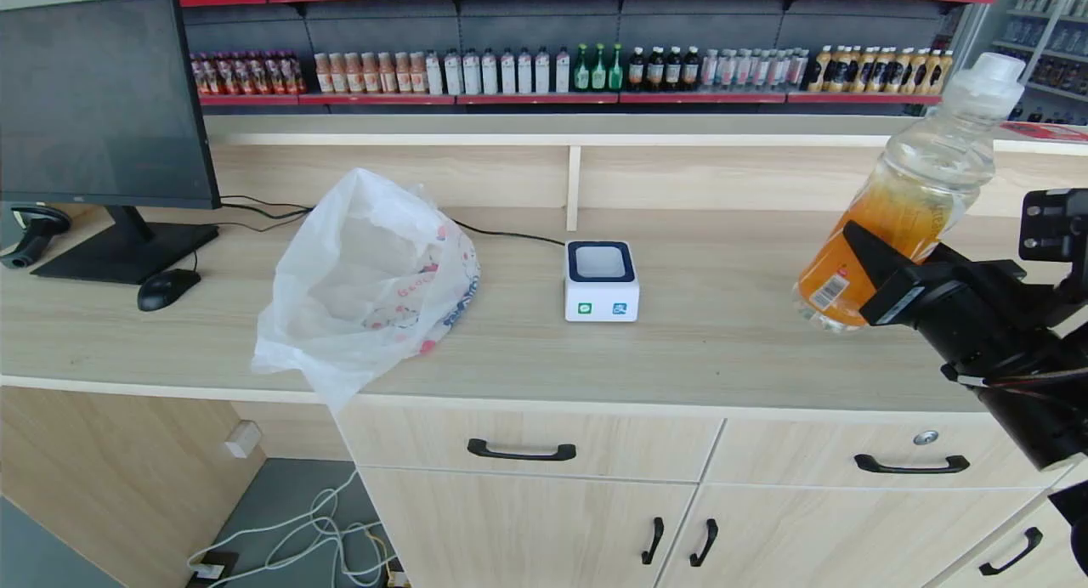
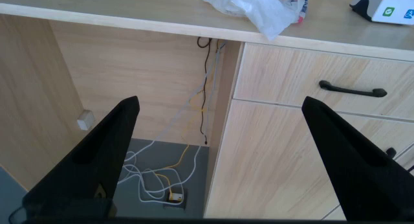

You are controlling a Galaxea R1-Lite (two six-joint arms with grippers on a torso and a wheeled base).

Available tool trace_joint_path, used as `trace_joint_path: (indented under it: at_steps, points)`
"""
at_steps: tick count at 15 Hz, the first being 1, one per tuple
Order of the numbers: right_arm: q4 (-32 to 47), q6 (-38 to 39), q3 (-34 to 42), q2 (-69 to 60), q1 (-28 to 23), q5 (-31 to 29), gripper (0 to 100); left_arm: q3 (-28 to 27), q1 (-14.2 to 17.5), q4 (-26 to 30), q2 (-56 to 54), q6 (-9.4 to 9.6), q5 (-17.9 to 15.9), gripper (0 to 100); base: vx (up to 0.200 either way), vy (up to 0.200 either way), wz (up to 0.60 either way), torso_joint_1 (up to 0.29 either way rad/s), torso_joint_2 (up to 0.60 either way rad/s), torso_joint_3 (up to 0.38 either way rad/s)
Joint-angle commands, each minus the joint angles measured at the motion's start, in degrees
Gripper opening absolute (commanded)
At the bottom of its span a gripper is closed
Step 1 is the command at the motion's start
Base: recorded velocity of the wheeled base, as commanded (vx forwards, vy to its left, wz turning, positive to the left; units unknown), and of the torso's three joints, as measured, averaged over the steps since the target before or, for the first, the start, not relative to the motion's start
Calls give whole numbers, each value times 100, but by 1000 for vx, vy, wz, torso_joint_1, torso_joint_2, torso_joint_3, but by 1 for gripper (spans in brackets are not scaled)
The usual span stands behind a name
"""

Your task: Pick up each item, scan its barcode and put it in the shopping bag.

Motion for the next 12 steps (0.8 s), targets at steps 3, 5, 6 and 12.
trace_joint_path:
  at_steps: [3,5,6,12]
  points:
    - [-6,-4,-17,64,4,-4,0,0,0,-22,-2,-1,4,100,0,200,0,-4,-1,2]
    - [-6,-4,1,64,57,5,0,0,0,-22,-2,-1,4,100,0,200,0,19,14,0]
    - [-6,-4,1,73,92,5,0,0,0,-22,-2,-1,4,100,0,200,0,2,2,12]
    - [-6,13,-17,126,215,5,0,0,0,-22,-2,-1,4,100,0,200,0,2,1,2]
